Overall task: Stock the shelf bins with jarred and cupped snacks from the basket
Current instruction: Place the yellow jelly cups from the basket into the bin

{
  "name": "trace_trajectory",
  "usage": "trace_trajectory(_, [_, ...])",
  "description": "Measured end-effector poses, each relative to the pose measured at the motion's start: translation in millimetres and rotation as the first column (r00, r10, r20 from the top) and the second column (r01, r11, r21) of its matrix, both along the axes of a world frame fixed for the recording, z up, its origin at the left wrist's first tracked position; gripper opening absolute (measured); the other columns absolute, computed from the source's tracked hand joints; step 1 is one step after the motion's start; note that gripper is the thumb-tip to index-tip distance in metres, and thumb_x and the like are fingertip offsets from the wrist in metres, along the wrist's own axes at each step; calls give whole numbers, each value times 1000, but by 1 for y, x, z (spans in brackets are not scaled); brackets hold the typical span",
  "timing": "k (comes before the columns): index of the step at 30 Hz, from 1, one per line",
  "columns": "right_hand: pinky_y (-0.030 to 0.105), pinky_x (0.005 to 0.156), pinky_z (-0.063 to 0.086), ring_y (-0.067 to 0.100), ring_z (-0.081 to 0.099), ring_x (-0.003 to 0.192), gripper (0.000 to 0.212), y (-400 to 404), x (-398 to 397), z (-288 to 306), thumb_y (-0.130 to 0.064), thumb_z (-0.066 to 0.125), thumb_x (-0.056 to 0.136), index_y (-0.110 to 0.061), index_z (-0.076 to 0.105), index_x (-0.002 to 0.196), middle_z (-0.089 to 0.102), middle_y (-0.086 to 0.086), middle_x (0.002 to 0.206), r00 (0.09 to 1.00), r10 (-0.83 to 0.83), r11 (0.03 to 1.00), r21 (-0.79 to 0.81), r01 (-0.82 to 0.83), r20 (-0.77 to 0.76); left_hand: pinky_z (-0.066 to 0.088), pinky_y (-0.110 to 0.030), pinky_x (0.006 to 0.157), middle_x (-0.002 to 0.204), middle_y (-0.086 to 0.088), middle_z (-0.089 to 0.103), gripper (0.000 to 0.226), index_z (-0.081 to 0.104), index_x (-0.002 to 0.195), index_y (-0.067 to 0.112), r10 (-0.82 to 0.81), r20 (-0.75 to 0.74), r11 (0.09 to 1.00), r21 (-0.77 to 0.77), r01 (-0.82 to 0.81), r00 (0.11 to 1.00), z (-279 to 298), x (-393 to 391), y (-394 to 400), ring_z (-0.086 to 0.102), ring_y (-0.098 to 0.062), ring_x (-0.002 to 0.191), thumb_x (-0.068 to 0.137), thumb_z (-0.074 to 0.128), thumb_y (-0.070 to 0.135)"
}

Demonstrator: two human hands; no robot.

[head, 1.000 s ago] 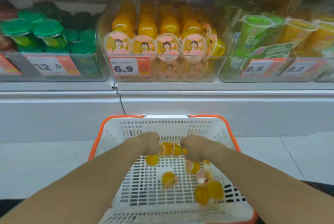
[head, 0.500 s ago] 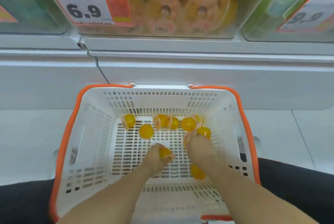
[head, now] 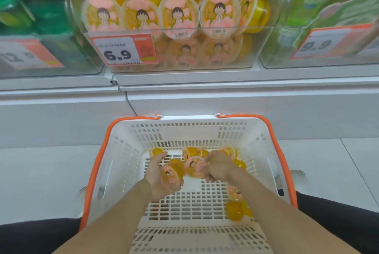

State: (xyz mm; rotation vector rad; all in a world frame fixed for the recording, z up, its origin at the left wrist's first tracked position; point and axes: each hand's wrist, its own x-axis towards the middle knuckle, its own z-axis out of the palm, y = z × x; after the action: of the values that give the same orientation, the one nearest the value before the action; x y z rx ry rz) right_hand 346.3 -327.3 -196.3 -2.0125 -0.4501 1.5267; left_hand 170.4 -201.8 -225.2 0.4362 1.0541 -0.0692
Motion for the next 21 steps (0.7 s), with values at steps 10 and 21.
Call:
trace_trajectory(10, [38, 67, 56, 30, 64, 69, 20, 20, -4, 147, 3, 57, 97, -6, 43, 108, 65, 26, 85, 987, -31, 826, 552, 113, -156, 51, -32, 56, 92, -28, 68, 56, 67, 118, 13, -628, -167, 532, 622, 575, 761, 196, 20, 56, 68, -38, 72, 88, 59, 60])
trace_trajectory(21, [39, 70, 60, 29, 70, 78, 24, 55, -31, 278, -7, 70, 88, -2, 53, 104, 70, 28, 96, 999, -25, 687, 726, 42, -34, 51, -53, 99, 107, -6, 75, 44, 66, 113, 37, -586, 16, 408, 870, 278, 810, 325, -4, 71, 73, -27, 96, 80, 58, 64])
